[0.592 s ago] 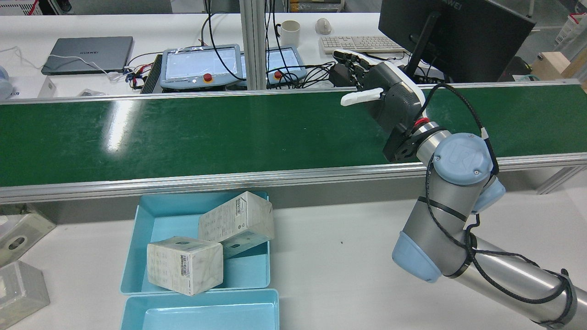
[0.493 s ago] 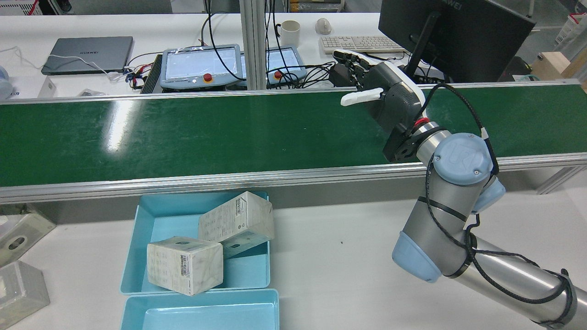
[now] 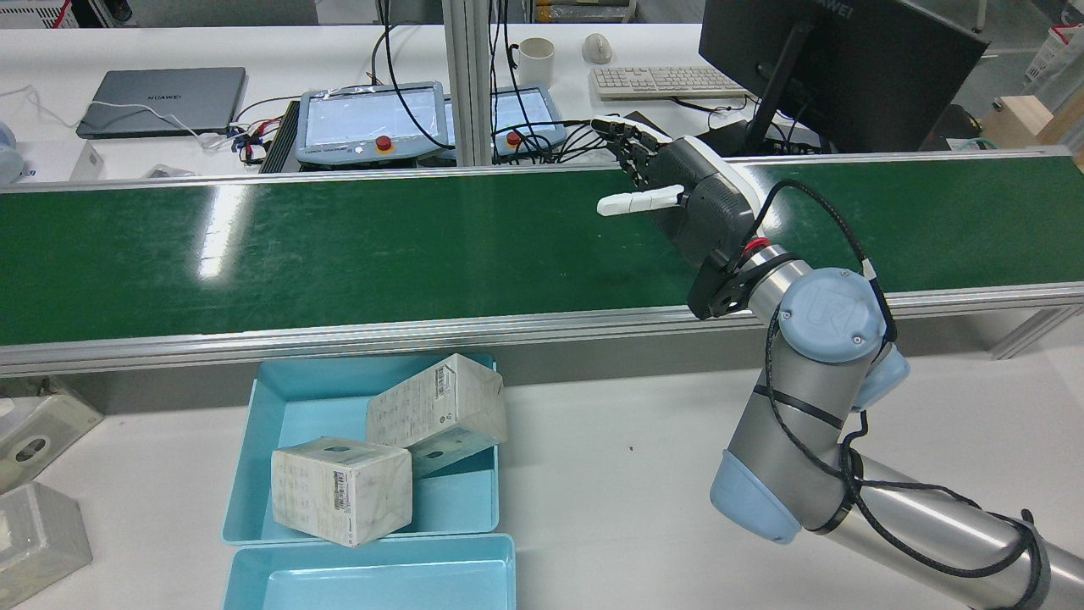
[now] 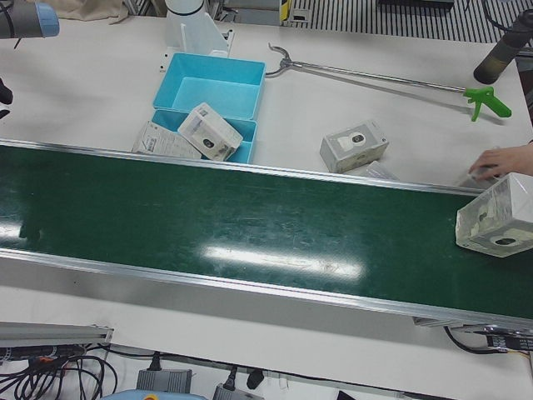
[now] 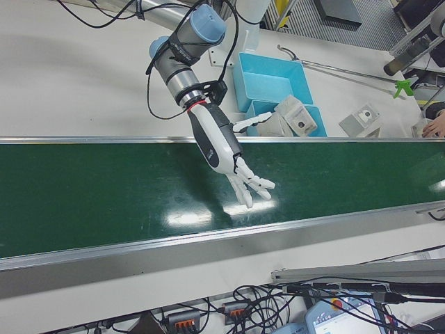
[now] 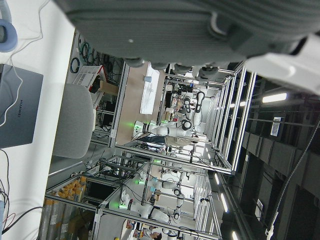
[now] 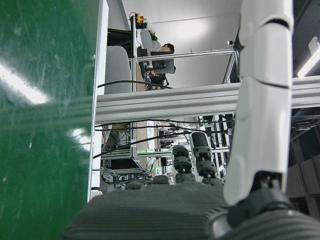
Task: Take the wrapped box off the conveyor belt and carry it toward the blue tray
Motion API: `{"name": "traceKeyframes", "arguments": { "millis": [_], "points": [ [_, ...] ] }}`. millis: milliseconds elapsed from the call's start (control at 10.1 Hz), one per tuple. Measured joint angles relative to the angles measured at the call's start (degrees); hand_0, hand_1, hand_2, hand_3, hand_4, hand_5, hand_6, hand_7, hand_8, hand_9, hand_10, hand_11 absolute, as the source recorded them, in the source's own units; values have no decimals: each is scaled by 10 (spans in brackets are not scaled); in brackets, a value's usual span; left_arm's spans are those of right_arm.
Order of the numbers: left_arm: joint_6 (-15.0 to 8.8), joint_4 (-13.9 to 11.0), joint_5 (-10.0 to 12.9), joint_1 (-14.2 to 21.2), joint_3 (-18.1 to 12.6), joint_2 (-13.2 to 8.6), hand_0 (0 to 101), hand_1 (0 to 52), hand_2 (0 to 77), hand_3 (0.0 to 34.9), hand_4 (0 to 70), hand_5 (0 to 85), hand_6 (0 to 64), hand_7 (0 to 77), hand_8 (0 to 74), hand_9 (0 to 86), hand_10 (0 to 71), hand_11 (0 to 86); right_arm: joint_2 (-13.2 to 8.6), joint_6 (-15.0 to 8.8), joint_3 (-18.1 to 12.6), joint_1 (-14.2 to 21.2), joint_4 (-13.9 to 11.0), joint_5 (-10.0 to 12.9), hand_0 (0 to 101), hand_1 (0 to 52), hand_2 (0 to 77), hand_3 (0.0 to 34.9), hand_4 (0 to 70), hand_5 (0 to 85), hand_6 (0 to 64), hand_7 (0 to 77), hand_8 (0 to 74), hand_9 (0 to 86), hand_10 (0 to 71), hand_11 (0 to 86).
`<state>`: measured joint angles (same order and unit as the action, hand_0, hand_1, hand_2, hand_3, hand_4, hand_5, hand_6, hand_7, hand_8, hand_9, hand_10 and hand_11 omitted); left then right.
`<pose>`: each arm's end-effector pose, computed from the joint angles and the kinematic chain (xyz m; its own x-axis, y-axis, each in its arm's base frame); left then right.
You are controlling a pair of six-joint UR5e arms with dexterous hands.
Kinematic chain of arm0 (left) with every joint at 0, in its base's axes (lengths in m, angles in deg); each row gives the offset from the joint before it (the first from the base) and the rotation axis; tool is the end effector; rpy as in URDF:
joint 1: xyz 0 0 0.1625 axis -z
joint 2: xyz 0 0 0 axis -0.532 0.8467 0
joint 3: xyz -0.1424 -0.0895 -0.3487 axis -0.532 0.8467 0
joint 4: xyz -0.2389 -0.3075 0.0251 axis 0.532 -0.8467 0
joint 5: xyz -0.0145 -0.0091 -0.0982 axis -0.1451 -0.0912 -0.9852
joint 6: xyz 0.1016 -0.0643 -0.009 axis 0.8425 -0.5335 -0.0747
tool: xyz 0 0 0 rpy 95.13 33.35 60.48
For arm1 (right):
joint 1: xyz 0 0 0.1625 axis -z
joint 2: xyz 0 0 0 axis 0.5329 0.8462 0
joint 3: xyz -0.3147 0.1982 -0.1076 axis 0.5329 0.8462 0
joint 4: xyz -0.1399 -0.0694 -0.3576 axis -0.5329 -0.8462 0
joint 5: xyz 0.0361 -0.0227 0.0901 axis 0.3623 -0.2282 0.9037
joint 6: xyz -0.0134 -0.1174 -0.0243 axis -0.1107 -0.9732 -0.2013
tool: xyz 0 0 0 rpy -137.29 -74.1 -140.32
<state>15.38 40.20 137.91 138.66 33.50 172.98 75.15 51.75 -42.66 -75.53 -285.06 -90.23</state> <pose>-0.2395 -0.4979 0.4505 -0.9793 -0.0843 0.1840 -0.1775 -0.0789 -0.9809 -0.3002 -0.5437 0.3004 -0.9456 0.3199 -0.0597 0.1381 0.2283 -0.9637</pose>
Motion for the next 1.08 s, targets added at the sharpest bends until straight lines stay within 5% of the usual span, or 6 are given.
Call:
{"name": "traceKeyframes", "arguments": {
  "millis": [1085],
  "points": [
    [0,0,0,0,0,0,0,0,5,0,0,11,5,5,5,0,5,5,1,2,6,1,1,2,473,120,55,0,76,218,33,33,0,33,0,5]
  ]
}}
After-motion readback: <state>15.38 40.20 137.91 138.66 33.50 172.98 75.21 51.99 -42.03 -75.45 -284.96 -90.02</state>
